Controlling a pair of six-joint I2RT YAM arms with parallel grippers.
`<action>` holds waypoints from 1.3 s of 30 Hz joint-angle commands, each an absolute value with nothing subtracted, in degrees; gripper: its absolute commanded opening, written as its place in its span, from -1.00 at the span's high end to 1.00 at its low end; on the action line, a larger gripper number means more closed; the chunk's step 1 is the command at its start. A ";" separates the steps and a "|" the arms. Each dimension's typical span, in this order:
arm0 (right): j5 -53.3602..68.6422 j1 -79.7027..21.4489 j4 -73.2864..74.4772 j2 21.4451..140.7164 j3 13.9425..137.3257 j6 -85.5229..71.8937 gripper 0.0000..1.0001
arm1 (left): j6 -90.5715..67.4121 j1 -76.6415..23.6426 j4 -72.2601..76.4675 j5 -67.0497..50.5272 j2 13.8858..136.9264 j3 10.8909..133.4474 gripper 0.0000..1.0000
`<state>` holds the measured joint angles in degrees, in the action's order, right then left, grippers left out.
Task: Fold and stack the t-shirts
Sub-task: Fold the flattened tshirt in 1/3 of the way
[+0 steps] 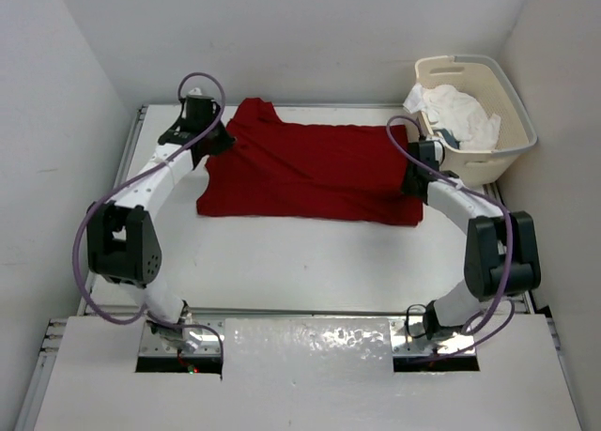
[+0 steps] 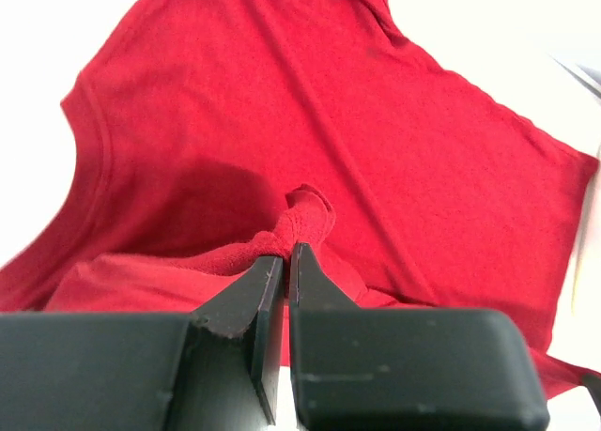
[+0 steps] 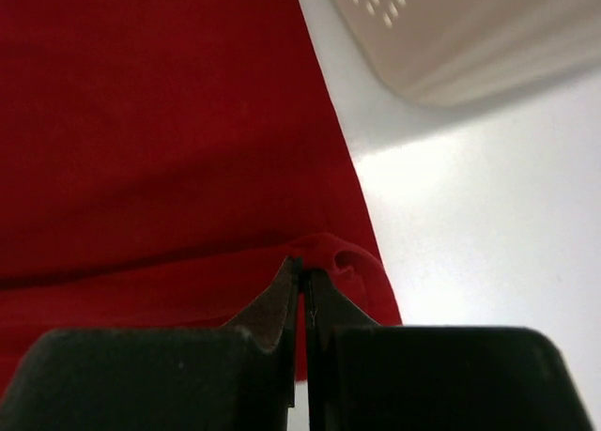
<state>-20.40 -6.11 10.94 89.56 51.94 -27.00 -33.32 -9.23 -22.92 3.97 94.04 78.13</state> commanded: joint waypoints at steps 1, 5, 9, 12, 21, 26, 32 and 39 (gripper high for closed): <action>-22.32 -5.89 8.35 93.33 57.04 -25.93 1.00 | -30.59 -8.18 -18.81 5.62 97.64 82.17 1.00; -22.68 -5.89 3.89 97.20 58.18 -24.79 1.00 | -29.09 -7.47 -14.52 9.57 103.52 84.19 1.00; -19.96 -5.98 1.93 99.40 60.02 -22.86 0.37 | -26.72 -7.03 -14.05 5.98 110.29 89.02 0.05; -18.63 -5.89 2.81 98.97 60.38 -22.94 -0.14 | -26.19 -6.86 -18.61 8.78 114.25 94.29 -0.99; -10.03 -7.55 3.96 92.29 56.43 -21.80 -0.62 | -27.50 -6.86 -20.22 6.42 105.50 89.58 -0.99; -8.44 -9.40 2.29 90.35 51.78 -22.15 -0.98 | -30.23 -7.29 -12.84 0.71 99.58 71.74 -0.99; -6.51 -9.58 0.36 95.70 51.50 -22.32 -0.98 | -31.64 -7.47 -8.19 -2.89 103.18 65.05 -0.99; -5.19 -9.49 -0.70 102.22 49.67 -24.51 -0.98 | -32.69 -7.29 -7.82 -2.20 106.00 59.07 -1.00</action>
<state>-6.66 -9.52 1.45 101.86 51.03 -22.74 -31.79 -7.40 -8.91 -1.85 105.73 62.24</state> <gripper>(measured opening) 0.987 0.998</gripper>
